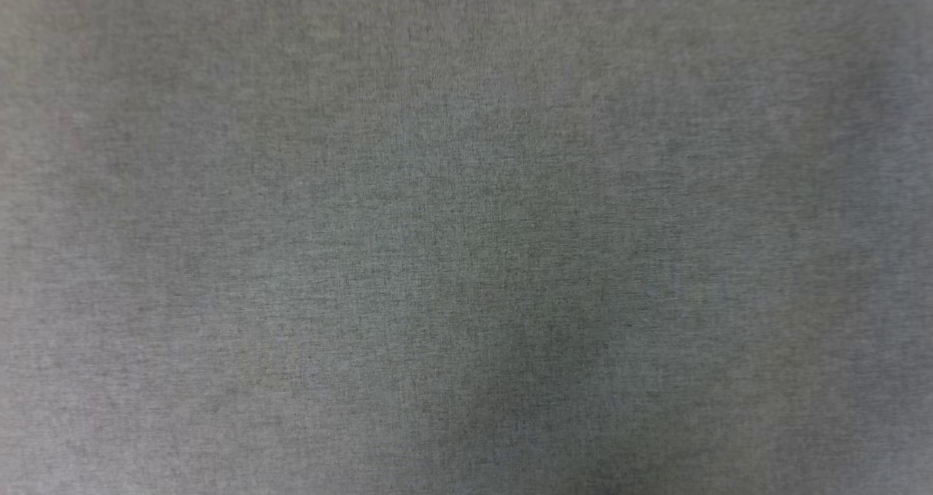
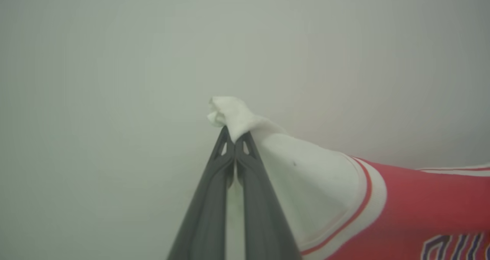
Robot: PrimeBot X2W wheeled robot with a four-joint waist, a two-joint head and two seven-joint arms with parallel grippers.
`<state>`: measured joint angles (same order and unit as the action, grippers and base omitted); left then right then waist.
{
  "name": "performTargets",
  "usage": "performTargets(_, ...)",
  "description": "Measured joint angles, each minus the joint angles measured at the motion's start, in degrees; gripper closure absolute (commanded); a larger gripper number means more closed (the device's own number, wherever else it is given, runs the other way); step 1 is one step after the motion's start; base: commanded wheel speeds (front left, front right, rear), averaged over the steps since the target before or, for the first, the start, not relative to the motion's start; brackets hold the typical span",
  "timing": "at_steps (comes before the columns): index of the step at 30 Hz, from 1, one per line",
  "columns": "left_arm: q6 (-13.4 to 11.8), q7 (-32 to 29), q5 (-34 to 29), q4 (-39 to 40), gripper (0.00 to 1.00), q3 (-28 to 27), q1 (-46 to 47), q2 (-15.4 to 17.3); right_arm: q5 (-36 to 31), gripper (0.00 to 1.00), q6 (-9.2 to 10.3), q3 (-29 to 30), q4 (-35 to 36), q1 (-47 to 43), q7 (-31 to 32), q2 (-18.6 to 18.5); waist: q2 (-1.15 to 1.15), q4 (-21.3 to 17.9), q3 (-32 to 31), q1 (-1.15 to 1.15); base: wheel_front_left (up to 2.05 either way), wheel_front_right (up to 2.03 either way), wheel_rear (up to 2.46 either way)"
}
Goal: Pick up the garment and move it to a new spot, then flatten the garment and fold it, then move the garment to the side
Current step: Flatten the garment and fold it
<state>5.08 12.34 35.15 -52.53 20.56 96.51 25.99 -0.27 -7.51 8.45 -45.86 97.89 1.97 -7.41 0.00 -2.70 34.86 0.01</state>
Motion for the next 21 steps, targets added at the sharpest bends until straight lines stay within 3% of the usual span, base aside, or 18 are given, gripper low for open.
performTargets(8, 1.8, 1.8, 1.4, -3.9, 1.00, 1.0, -1.2, -1.6, 0.4, 1.00, 0.00, -3.4, -2.9, -2.3, 0.7, 1.1, 0.00, 0.7, 2.5, 0.00, 0.00, 0.00, 0.00)
performTargets(14, 2.3, 2.5, 5.2, -2.4, 1.00, 1.0, -13.9, -2.1, 6.6, 1.00, 0.00, -9.7, -2.9, -15.1, 0.8, 0.5, 0.00, 0.9, -2.3, 0.00, 0.00, 0.00, 0.00)
performTargets(21, 2.4, 2.7, 6.3, 8.3, 1.00, -2.4, -37.0, -2.3, 15.3, 1.00, -0.01, -14.9, 3.3, -35.2, 1.6, -4.7, 0.00, 1.5, -10.5, -0.01, 0.00, 0.00, 0.00)
